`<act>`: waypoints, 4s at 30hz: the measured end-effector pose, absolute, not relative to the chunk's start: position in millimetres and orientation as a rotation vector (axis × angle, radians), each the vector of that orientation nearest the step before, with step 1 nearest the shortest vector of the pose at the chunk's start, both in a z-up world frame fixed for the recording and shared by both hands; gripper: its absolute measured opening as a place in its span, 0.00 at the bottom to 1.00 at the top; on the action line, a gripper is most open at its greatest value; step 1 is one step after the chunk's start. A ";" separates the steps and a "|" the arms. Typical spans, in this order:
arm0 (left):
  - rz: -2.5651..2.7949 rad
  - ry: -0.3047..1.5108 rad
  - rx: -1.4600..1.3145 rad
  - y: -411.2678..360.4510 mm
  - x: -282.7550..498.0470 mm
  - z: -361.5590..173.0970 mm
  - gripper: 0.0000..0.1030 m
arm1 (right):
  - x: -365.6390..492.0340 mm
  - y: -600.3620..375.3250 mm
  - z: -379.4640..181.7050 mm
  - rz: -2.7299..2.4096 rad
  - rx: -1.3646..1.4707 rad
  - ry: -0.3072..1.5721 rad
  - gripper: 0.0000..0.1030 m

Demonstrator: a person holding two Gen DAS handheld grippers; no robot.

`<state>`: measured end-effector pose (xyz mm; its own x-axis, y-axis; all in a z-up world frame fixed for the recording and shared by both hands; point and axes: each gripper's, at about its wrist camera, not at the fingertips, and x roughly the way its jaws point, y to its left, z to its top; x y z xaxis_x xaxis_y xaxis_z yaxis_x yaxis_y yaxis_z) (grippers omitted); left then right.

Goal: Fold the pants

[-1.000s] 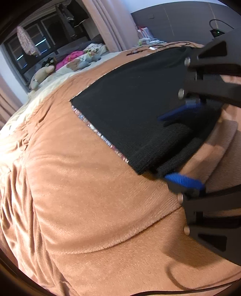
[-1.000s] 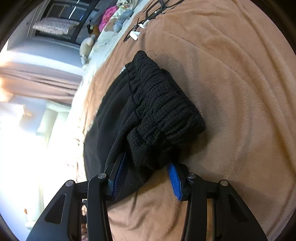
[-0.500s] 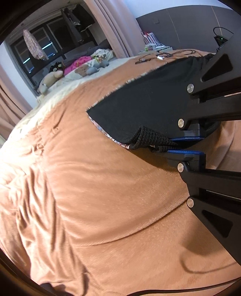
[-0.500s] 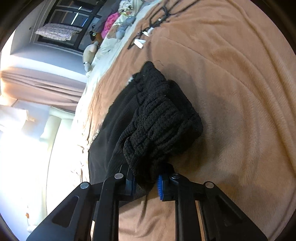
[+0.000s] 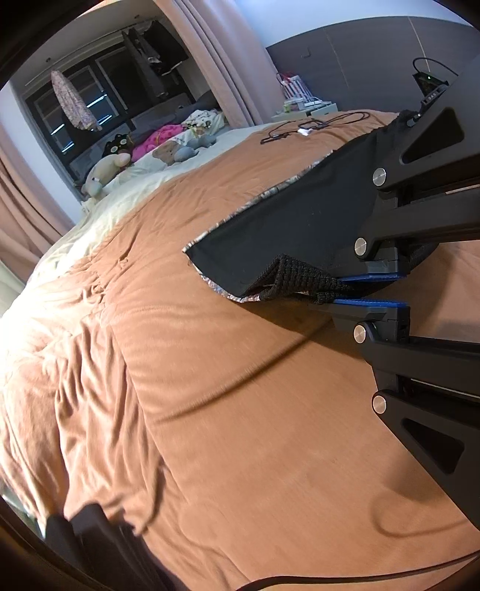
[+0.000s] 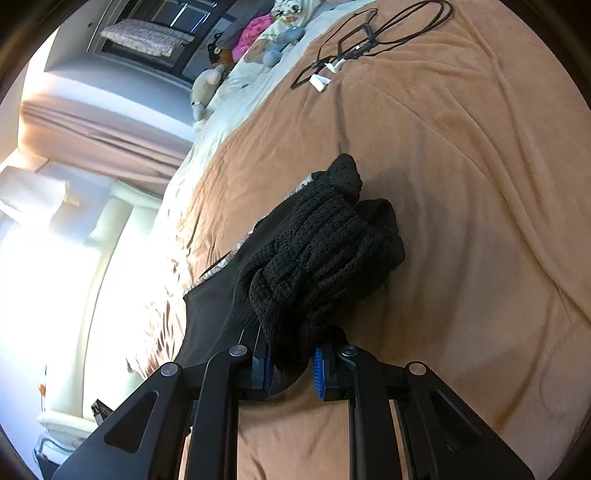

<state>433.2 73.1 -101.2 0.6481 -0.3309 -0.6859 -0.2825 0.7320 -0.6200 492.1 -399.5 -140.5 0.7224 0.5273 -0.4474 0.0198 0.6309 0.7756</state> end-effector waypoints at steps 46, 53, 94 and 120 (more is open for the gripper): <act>0.014 0.986 -0.797 95.8 245.0 -178.4 0.08 | 413.6 -394.4 -156.2 0.318 0.650 0.830 0.15; -0.037 0.974 -0.834 99.9 241.8 -179.8 0.15 | 391.3 -390.0 -148.8 0.278 0.597 0.831 0.28; -0.166 0.936 -1.016 114.4 223.5 -197.1 0.11 | 358.7 -152.2 -124.4 0.381 0.044 0.911 0.28; -0.086 0.931 -1.060 112.6 221.1 -193.6 0.16 | 442.6 -114.2 -123.7 0.333 0.053 0.993 0.25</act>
<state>221.1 112.6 -193.6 0.6309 -0.4764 -0.6124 -0.3570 0.5225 -0.7743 442.6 -114.2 -123.7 0.5000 0.2989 -0.8128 -0.2509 0.9483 0.1943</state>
